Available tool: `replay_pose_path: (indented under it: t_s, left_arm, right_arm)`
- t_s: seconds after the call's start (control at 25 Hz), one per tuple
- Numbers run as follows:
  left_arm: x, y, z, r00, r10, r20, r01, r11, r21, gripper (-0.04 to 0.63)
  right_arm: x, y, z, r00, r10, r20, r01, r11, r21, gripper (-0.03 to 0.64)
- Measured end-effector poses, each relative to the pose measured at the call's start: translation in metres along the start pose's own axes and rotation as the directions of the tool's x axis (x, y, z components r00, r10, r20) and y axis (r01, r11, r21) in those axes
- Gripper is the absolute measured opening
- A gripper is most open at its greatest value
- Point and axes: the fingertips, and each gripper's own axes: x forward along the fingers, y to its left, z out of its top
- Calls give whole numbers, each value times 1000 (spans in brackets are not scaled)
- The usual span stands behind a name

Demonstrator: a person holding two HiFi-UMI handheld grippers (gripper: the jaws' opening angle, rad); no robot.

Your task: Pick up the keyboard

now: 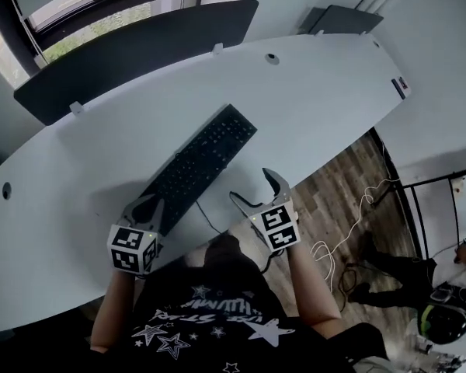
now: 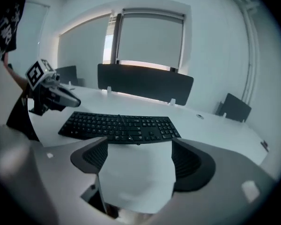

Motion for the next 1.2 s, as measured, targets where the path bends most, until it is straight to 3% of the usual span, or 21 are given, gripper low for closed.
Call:
replay_pose_path:
  t_s: [0.12,0.2,0.36,0.52,0.6,0.72,0.88,1.04,1.12,1.2]
  left_arm:
    - [-1,4,8,996,83,18,-82,995,-51,12]
    - [-2,5,11,990,139,26,-137,987,-80,12]
    - [-12,6,6,960,278,23,-271,950,-156,12]
    - [-12,7,8,938,345,19,-335,922,-193,12]
    - [-10,7,7,924,382,16,-370,903,-217,12]
    - [-9,6,7,898,440,17,-422,869,-259,12]
    - [-15,10,3,867,497,13,-472,831,-294,12]
    - [-25,11,-1,841,542,12,-510,799,-320,12]
    - [-29,12,-4,830,558,11,-524,786,-330,12]
    - [-32,13,-7,819,573,3,-538,771,-341,12]
  right_arm:
    - [22,-10,-2,996,59,-66,-72,975,-209,412]
    - [40,-15,-4,988,104,-113,-138,927,-348,421]
    - [77,-21,-2,957,222,-186,-289,768,-572,428]
    - [103,-39,-2,935,227,-272,-354,634,-687,428]
    - [117,-45,-1,923,234,-306,-385,543,-746,428]
    - [131,-43,2,885,273,-378,-461,394,-795,459]
    - [142,-28,8,832,322,-452,-531,222,-818,541]
    - [148,-11,6,760,328,-561,-607,50,-793,574]
    - [150,-4,3,720,315,-618,-646,-20,-763,574]
    - [153,0,0,683,301,-665,-680,-69,-730,574]
